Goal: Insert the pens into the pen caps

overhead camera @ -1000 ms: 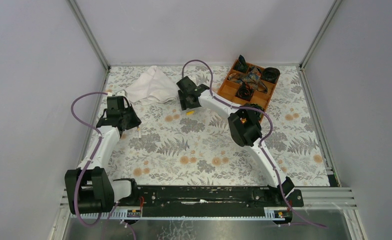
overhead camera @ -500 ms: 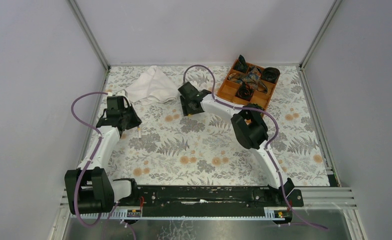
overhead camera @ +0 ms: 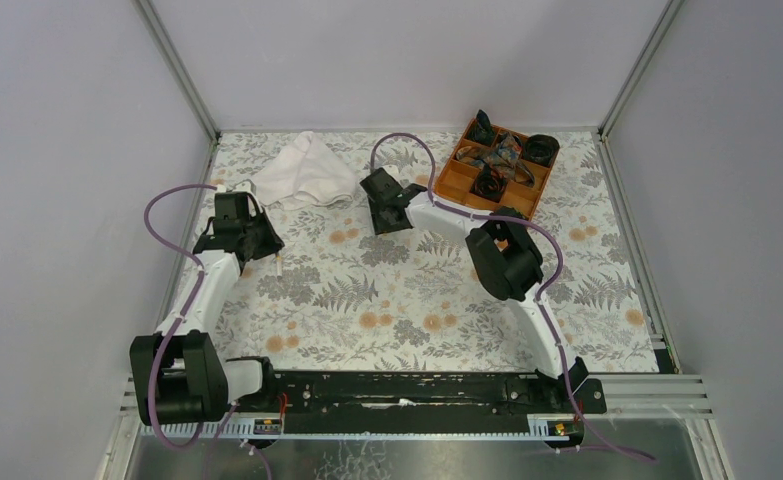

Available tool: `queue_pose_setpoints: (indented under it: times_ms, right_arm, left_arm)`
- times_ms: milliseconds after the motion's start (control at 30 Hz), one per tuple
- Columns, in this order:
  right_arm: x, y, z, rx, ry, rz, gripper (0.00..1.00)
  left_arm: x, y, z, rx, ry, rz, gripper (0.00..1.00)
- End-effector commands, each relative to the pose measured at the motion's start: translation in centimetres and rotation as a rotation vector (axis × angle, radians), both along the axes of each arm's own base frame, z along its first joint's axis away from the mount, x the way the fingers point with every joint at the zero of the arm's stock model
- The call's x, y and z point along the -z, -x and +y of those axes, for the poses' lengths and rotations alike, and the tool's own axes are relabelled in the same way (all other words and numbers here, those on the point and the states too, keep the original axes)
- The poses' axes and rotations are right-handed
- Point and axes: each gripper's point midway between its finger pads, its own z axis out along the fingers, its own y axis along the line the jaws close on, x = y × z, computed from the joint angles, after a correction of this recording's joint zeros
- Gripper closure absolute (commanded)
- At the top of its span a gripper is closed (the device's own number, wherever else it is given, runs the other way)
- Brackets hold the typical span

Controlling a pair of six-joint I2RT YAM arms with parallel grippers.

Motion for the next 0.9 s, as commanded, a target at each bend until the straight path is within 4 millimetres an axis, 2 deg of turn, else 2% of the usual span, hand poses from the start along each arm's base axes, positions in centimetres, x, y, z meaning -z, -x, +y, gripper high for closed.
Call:
queue_pose_setpoints:
  times_ms: [0, 300, 433, 600, 733, 767, 867]
  right_arm:
    - [1.4, 1.8, 0.6, -0.019, -0.024, 0.071, 0.53]
    - [2.3, 1.8, 1.1, -0.032, -0.035, 0.085, 0.7]
    - [2.2, 1.8, 1.2, -0.035, -0.036, 0.087, 0.81]
    - [0.0, 1.9, 0.9, -0.056, -0.089, 0.074, 0.99]
    - [-2.8, 2.2, -0.3, -0.067, -0.151, 0.061, 1.0]
    - [-3.9, 2.1, -0.5, -0.071, -0.174, 0.048, 1.0]
    - [-5.8, 3.1, -2.1, -0.08, -0.209, 0.051, 1.0]
  left_arm:
    - [-0.7, -0.6, 0.0, 0.013, -0.007, -0.029, 1.0]
    - [-0.6, -0.6, 0.1, 0.014, -0.007, -0.029, 1.0]
    - [-0.7, -0.7, -0.2, 0.027, 0.003, -0.042, 1.0]
    - [-1.1, -0.8, -1.8, 0.091, 0.041, -0.066, 1.0]
    - [-1.5, -0.8, -3.7, 0.147, 0.081, -0.082, 1.0]
    - [-2.0, -0.9, -4.5, 0.171, 0.116, -0.096, 1.0]
    - [-3.5, -1.5, -6.7, 0.23, 0.212, -0.147, 1.0]
